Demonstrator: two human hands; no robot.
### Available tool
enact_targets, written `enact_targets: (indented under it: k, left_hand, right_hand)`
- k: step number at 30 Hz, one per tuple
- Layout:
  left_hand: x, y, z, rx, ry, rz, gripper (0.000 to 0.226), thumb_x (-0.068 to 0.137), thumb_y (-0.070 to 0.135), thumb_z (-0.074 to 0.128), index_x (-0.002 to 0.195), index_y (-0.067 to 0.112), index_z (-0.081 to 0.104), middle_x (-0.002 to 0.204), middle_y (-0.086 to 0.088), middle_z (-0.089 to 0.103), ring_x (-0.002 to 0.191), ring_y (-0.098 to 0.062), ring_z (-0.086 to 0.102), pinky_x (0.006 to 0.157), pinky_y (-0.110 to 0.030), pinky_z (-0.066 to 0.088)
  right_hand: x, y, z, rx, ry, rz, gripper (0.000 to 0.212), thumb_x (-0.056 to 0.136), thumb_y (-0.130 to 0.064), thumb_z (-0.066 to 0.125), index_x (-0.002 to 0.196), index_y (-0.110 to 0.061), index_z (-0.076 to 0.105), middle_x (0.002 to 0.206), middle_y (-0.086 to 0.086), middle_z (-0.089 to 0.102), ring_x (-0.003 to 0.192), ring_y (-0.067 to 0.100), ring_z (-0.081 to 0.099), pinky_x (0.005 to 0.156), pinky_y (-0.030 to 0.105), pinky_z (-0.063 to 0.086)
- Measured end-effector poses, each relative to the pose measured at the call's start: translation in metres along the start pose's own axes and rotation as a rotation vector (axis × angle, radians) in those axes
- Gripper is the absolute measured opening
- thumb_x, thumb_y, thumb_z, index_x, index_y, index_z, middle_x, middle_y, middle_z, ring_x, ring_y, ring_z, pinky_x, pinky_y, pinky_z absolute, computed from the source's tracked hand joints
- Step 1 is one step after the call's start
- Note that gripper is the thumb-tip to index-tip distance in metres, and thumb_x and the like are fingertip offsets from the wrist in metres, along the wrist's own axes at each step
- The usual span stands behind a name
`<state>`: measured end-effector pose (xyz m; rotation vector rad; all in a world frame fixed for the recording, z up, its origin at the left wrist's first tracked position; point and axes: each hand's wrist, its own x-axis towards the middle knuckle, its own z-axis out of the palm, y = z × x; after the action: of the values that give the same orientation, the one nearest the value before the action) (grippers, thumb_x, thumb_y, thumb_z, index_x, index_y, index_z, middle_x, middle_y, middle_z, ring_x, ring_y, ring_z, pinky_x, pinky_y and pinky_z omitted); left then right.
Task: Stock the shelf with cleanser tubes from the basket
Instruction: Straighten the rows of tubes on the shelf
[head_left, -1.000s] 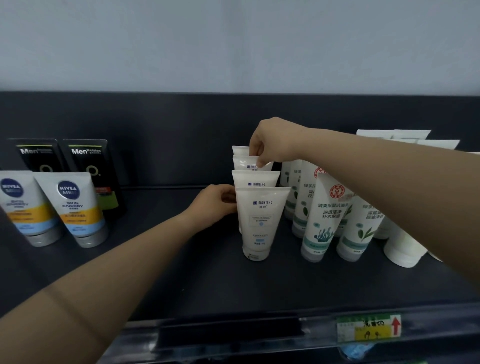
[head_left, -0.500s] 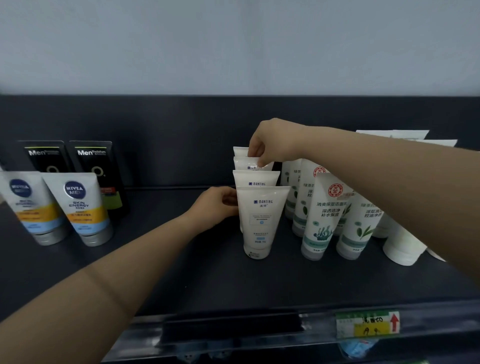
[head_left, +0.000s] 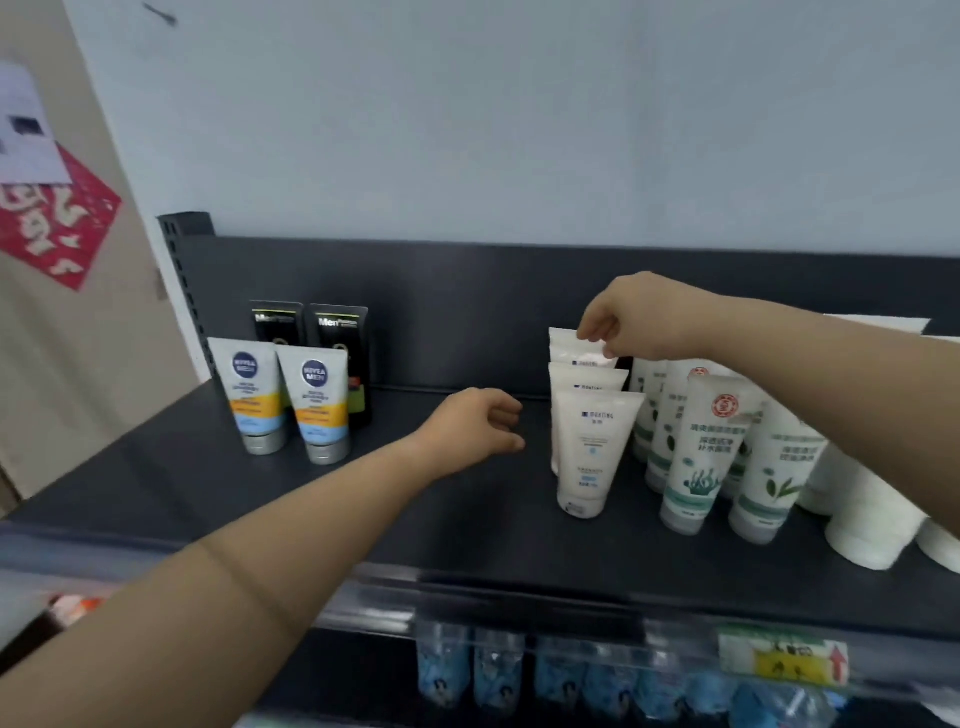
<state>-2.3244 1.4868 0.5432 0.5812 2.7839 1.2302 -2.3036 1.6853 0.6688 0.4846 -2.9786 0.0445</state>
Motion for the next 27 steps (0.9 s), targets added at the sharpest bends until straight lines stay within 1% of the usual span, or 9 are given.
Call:
enact_targets:
  k: [3,5,8,10,15,18,21,24,27]
  left_hand:
    - [-0.025,0.004,-0.011,0.035,0.037,0.012,0.05,0.076,0.016,0.077,0.123,0.013,0.06,0.116,-0.002,0.066,0.1,-0.012,0.064,0.093,-0.026,0.05]
    - [-0.043,0.008,-0.017,0.051,0.062,0.014,0.049,0.076,0.016,0.077,0.121,0.013,0.061,0.116,-0.003,0.067,0.1,-0.012,0.064,0.094,-0.028,0.05]
    - [-0.073,0.016,-0.023,0.057,0.102,0.019,0.047,0.076,0.017,0.077,0.12,0.014,0.062,0.114,-0.002,0.067,0.1,-0.011,0.064,0.092,-0.023,0.049]
    - [-0.095,0.02,-0.026,0.065,0.123,0.012,0.045,0.077,0.018,0.077,0.12,0.015,0.062,0.114,0.0,0.067,0.1,-0.01,0.064,0.09,-0.021,0.048]
    - [-0.146,0.02,-0.033,0.063,0.144,-0.018,0.045,0.078,0.017,0.076,0.121,0.014,0.061,0.114,0.0,0.067,0.101,-0.009,0.063,0.093,-0.022,0.048]
    - [-0.172,0.012,-0.044,0.03,0.152,-0.054,0.046,0.079,0.015,0.075,0.122,0.013,0.059,0.116,0.0,0.065,0.103,-0.009,0.062,0.092,-0.021,0.048]
    - [-0.191,-0.003,-0.058,0.009,0.168,-0.097,0.045,0.08,0.015,0.075,0.122,0.014,0.059,0.116,0.001,0.065,0.104,-0.009,0.061,0.091,-0.021,0.048]
    - [-0.2,-0.024,-0.077,0.003,0.185,-0.128,0.044,0.079,0.015,0.075,0.121,0.015,0.06,0.113,0.002,0.065,0.1,-0.008,0.061,0.084,-0.015,0.047]
    - [-0.199,-0.049,-0.101,0.006,0.194,-0.145,0.043,0.079,0.017,0.075,0.12,0.018,0.061,0.113,0.003,0.066,0.102,-0.008,0.061,0.089,-0.019,0.047]
  right_hand:
    - [-0.018,-0.011,-0.007,-0.023,0.028,-0.006,0.034,0.084,-0.001,0.06,0.113,-0.017,0.066,0.113,-0.002,0.066,0.103,0.014,0.06,0.089,0.026,0.047]
    - [-0.033,-0.018,-0.011,-0.031,0.053,-0.011,0.034,0.084,0.0,0.058,0.111,-0.018,0.067,0.113,-0.003,0.065,0.098,0.012,0.059,0.084,0.025,0.046]
    - [-0.057,-0.031,-0.016,-0.04,0.079,-0.028,0.034,0.085,-0.001,0.056,0.111,-0.02,0.068,0.114,-0.004,0.064,0.098,0.012,0.058,0.078,0.021,0.041]
    - [-0.074,-0.042,-0.018,-0.037,0.083,-0.041,0.036,0.085,0.0,0.054,0.112,-0.019,0.067,0.115,-0.003,0.064,0.104,0.014,0.059,0.079,0.021,0.04]
    - [-0.105,-0.069,-0.016,-0.012,0.07,-0.086,0.035,0.085,0.0,0.056,0.113,-0.017,0.066,0.116,-0.001,0.063,0.106,0.014,0.059,0.085,0.024,0.044]
    - [-0.112,-0.086,-0.012,0.022,0.067,-0.096,0.034,0.084,-0.003,0.059,0.112,-0.018,0.067,0.115,-0.002,0.065,0.105,0.015,0.06,0.088,0.025,0.046]
    - [-0.111,-0.103,-0.006,0.057,0.035,-0.089,0.033,0.084,-0.005,0.061,0.115,-0.017,0.066,0.114,-0.002,0.066,0.105,0.014,0.061,0.086,0.021,0.044]
    - [-0.104,-0.117,0.005,0.094,0.018,-0.07,0.033,0.084,-0.005,0.062,0.114,-0.016,0.067,0.113,-0.002,0.068,0.103,0.012,0.062,0.084,0.018,0.043]
    - [-0.092,-0.13,0.019,0.12,0.006,-0.036,0.031,0.083,-0.007,0.064,0.112,-0.017,0.067,0.111,-0.002,0.068,0.1,0.011,0.063,0.081,0.016,0.042]
